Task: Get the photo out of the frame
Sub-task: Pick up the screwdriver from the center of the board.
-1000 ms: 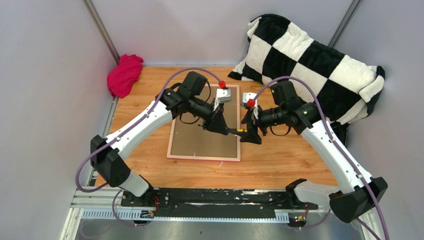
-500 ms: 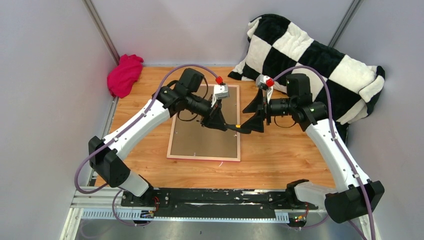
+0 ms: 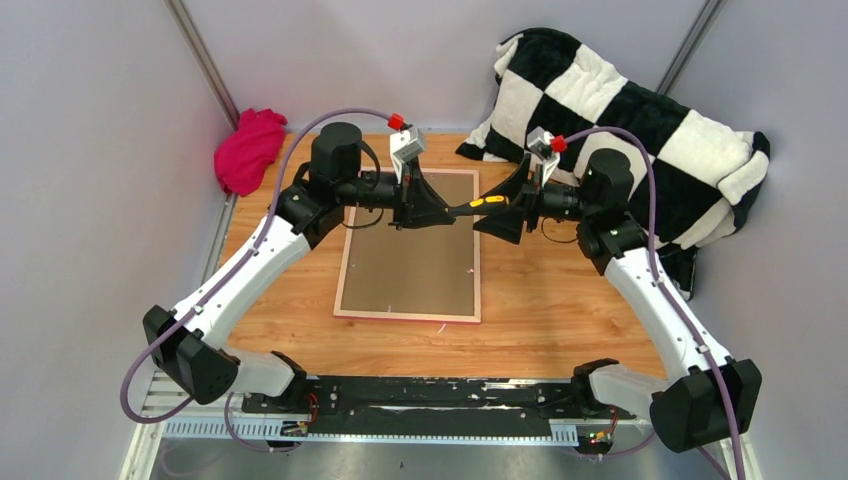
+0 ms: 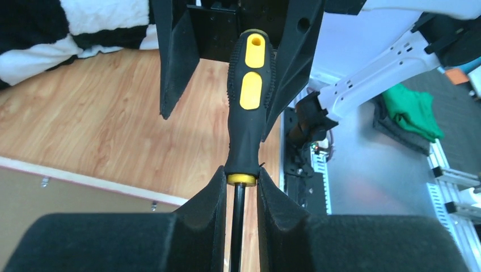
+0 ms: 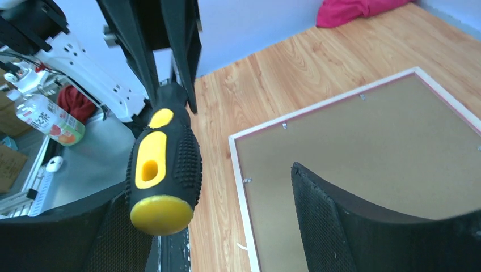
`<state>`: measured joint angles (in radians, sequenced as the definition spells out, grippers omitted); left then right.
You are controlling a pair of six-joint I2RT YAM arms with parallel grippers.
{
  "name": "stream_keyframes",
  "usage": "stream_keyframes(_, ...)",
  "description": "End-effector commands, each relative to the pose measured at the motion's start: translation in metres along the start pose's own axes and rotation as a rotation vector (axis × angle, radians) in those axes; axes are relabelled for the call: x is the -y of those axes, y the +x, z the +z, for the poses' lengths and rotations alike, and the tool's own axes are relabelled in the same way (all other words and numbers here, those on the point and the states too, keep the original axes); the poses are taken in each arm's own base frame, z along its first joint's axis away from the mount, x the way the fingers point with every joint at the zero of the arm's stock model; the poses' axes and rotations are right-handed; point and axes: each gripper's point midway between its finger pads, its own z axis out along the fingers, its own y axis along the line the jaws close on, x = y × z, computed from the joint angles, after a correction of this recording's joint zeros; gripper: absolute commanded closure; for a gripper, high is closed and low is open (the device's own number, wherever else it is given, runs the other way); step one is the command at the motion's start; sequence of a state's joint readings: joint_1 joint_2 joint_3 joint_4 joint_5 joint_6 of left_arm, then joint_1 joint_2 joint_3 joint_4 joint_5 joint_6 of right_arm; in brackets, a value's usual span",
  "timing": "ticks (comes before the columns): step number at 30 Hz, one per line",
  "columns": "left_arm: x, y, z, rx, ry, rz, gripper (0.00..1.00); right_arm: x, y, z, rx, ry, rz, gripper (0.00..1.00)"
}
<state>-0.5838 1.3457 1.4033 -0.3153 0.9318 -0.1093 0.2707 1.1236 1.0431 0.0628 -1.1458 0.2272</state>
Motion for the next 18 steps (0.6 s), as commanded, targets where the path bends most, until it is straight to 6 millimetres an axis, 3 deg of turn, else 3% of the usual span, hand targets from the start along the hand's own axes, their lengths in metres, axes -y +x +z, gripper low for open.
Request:
stream_keyframes(1,0.007,-0.008,0.005,0.064,0.054,-0.040,1.00,-0.009,-0.031,0.000,0.101,-0.050,-0.018,0.19)
stream_keyframes(6,-0.003,-0.002,0.007,0.062,0.009,-0.066,1.00,-0.013,-0.039,0.004,0.131,-0.101,0.007,0.19)
stream_keyframes(18,-0.012,-0.002,0.010,0.083,-0.022,-0.092,1.00,-0.012,-0.030,0.014,0.126,-0.111,0.032,0.20)
